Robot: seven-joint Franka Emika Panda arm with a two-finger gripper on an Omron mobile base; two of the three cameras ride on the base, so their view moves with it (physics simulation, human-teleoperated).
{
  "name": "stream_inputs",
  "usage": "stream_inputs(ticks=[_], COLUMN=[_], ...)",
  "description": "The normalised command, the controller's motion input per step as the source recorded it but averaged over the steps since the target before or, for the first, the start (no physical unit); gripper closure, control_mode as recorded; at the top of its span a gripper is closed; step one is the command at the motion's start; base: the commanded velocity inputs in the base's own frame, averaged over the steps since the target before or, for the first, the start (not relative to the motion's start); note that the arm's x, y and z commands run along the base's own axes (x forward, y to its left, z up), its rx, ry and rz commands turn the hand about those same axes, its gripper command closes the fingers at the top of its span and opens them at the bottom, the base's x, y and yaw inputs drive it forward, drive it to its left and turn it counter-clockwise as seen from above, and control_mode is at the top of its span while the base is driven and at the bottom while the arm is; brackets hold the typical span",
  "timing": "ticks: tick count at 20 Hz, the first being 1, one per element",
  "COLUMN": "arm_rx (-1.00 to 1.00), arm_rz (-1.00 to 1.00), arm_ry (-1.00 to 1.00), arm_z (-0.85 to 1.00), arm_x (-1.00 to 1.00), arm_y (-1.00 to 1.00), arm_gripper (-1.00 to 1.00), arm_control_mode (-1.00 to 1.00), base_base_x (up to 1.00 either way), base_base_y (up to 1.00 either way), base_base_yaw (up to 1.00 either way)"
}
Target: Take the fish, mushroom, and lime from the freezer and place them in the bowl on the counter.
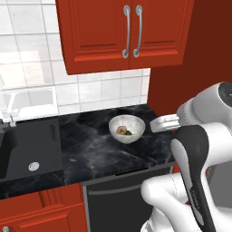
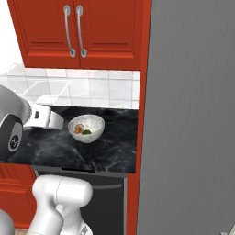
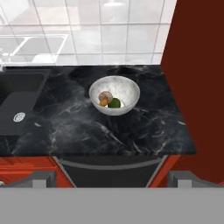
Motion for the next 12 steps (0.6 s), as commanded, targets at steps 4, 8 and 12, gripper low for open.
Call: stream_inputs(ticks=[4,8,12], arm_rx=[0.0,0.0,0.0], arm_rz=[0.01,0.0,0.0], arm_ry=[-0.01,-0.13,0.0], arm_z=[0.0,0.07,0.0], arm_x=[0.0,-0.33,0.0], arm_y=[-0.13,-0.01,0.0], arm_gripper=[-1.0,-1.0,-1.0], arm_control_mode=[-1.0,-1.0,1.0], base_base_x=[0.0,0.0,-0.99], base_base_y=[0.0,0.0,0.0], base_base_yaw=[0.0,0.0,0.0])
